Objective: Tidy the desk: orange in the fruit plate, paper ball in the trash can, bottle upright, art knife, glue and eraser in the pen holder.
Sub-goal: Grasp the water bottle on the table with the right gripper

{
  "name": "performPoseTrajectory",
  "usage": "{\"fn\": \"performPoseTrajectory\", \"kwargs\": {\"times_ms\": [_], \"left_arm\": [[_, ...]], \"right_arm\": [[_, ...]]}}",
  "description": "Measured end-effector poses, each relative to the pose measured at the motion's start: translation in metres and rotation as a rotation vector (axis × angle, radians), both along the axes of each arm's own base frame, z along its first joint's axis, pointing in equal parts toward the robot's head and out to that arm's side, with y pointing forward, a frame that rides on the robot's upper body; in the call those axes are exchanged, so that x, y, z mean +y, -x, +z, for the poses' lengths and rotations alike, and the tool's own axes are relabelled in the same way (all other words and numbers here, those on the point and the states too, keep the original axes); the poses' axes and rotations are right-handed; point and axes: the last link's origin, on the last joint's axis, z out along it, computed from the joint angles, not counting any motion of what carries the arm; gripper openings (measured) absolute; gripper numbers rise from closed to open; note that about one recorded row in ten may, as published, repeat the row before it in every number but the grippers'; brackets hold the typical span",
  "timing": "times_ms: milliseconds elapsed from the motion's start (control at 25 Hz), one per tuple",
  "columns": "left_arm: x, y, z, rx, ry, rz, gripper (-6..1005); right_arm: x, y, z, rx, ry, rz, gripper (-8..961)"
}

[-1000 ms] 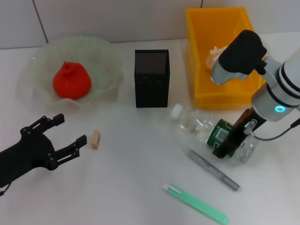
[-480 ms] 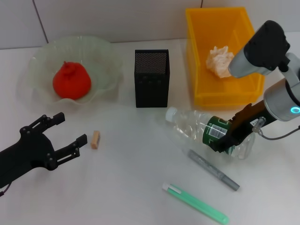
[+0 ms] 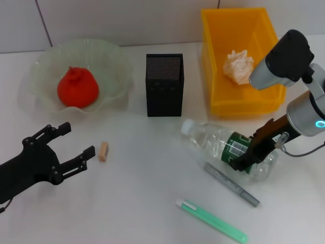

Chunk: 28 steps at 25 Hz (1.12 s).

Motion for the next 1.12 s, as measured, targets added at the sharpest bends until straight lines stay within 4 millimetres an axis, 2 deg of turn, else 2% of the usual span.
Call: {"fn": "performPoseTrajectory", "kwargs": {"times_ms": [400,1120], "left_arm": [[0.001,-0.001,0.0,0.002,-0.001,-0.003,856],[0.001,0.0,-0.001,0.006,0.003,-0.003,857]], "right_arm": [[0.008,-0.005,0.004,-0.082,-0.014,-0.014,766],[0.011,0.003,-0.003,-0.096,0.018,-0.027,766]]}}
